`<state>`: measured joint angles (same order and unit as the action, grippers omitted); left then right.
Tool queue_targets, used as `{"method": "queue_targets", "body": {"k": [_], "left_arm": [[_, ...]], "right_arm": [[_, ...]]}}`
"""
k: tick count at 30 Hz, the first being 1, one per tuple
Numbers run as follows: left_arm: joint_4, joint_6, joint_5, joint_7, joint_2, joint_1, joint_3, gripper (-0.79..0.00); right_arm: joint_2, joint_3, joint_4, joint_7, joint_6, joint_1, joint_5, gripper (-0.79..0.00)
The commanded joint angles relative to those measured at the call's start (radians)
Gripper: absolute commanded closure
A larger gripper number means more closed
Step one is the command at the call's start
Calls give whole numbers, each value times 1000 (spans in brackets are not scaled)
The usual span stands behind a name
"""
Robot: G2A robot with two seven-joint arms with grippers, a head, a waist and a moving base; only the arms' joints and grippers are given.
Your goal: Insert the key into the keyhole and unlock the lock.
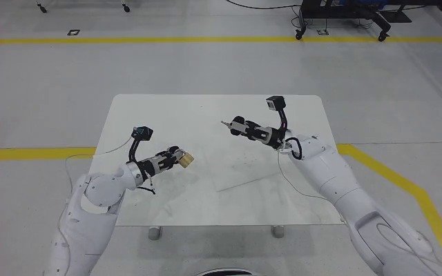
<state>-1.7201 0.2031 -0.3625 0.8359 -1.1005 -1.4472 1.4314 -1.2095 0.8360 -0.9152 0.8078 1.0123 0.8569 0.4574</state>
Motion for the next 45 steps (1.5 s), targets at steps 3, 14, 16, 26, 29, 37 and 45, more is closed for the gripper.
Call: {"method": "queue_targets", "body": {"k": [3, 14, 16, 26, 29, 37, 45], "left_arm": [[0, 0, -2, 0, 0, 0, 0, 0], [449, -261, 618, 366, -48, 290, -168, 0], [534, -265, 694, 406, -60, 341, -199, 0], [769, -220, 905, 499, -99, 482, -268, 0], [802, -217, 948, 536, -107, 503, -282, 0], [864, -247, 1050, 584, -124, 541, -305, 0], [905, -258, 1085, 582, -135, 578, -319, 0]], "right_arm": [[0, 0, 0, 0, 0, 0, 0, 0], [-20, -1, -65, -75, -18, 14, 53, 0], [-26, -13, -60, -67, -39, 2, 38, 0], [-63, -76, -37, -2, -105, -33, 63, 0], [-78, -87, 0, -29, -116, -50, 56, 0], [-111, -107, 81, -44, -105, -80, 64, 0], [-138, -122, 121, 6, -109, -104, 102, 0]]}}
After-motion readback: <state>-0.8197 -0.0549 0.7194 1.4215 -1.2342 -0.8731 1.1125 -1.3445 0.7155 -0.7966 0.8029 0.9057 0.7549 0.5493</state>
